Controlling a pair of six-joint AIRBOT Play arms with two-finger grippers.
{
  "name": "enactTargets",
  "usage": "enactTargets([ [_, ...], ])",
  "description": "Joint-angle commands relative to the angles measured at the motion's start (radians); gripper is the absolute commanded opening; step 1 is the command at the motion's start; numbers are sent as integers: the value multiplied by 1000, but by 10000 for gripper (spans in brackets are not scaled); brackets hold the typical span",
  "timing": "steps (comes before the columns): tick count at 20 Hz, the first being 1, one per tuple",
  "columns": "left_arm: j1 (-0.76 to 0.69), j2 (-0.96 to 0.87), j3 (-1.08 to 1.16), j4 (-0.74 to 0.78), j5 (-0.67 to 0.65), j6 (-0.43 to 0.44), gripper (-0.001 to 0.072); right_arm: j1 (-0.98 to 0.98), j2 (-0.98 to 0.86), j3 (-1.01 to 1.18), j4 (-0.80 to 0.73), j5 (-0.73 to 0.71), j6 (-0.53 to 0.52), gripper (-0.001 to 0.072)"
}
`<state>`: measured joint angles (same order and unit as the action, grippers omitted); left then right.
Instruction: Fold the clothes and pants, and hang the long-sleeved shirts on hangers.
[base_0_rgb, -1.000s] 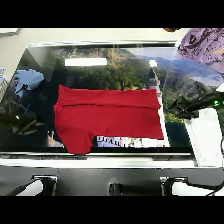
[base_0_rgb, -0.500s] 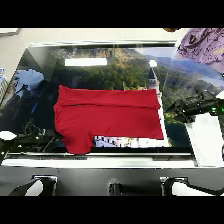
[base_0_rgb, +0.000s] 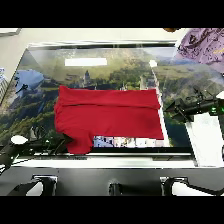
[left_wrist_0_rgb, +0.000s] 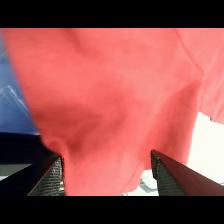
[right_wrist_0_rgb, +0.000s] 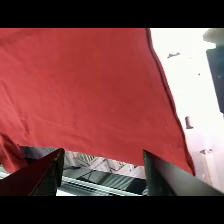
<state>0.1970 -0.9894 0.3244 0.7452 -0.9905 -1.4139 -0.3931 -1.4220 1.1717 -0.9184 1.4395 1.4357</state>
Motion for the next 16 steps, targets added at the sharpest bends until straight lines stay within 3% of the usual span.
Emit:
enactTargets([
  [1, -48, -32, -10, -32, 69, 1, 594, 0, 1, 0, 21, 3, 0, 544],
  [2, -57, -50, -10, -40, 75, 1, 570, 0, 1, 0, 20, 5, 0, 544],
  [4, -61, -66, -10, -43, 76, 2, 106, 0, 1, 0, 19, 24, 0, 544],
  [5, -61, -66, -9, -43, 76, 2, 17, -2, 1, 1, 6, 37, 0, 544],
  [9, -61, -65, -8, -43, 66, 2, 17, -10, -1, -9, -148, 38, -12, 559],
  [16, -59, -48, 24, -39, 41, 5, 17, -51, -54, -212, -111, -48, -153, 558],
])
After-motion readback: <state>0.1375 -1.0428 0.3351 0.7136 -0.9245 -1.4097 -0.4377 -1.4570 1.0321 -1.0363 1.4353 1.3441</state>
